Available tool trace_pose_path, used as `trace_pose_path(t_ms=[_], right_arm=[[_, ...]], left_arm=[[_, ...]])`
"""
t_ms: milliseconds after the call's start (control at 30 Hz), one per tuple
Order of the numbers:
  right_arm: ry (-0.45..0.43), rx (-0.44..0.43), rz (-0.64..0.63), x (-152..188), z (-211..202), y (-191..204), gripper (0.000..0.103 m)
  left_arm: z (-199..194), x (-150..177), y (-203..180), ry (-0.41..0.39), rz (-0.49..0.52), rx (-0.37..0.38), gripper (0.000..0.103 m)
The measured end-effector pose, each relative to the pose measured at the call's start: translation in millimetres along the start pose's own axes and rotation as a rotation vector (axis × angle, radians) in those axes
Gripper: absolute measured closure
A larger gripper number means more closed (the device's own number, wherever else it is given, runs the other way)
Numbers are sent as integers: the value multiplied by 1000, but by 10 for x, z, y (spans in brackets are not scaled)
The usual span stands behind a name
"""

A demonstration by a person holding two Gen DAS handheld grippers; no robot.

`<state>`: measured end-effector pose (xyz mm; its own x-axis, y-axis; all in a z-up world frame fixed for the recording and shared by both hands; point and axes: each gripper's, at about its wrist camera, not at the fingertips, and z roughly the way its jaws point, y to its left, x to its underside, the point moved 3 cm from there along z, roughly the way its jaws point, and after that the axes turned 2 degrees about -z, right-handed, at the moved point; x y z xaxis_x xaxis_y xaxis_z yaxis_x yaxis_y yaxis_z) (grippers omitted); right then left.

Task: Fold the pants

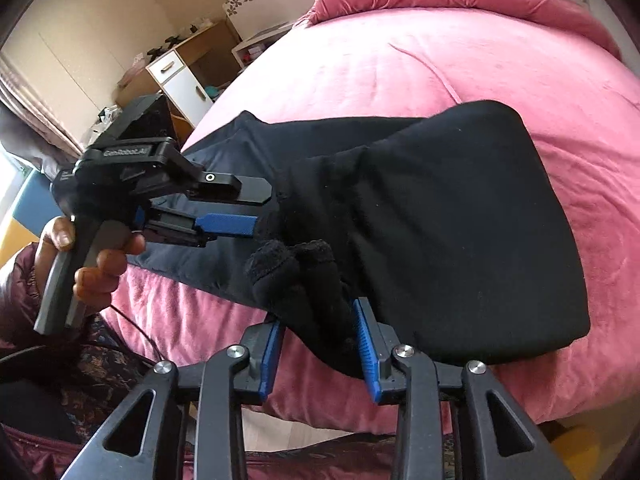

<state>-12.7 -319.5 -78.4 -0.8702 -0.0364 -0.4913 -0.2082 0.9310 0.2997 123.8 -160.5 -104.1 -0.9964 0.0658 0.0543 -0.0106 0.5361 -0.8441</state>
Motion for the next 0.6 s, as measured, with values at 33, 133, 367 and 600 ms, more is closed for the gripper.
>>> trace_pose_path(t_ms=[33,133,367,600], right_arm=[[3,1,-9,-12,31,31,68],[-4,5,-47,-67,81,141,66],[-65,-14,-136,-311,202,521,27],[-10,-78,-143,-196,204,582,22]], left_arm=[[-24,-6,1,-6,-5,8,55],[-74,-15,-77,-26,6,5,41],[-37,-203,-244,-5,69,-63,42],[-154,-257,66,-4,46,-150,58]])
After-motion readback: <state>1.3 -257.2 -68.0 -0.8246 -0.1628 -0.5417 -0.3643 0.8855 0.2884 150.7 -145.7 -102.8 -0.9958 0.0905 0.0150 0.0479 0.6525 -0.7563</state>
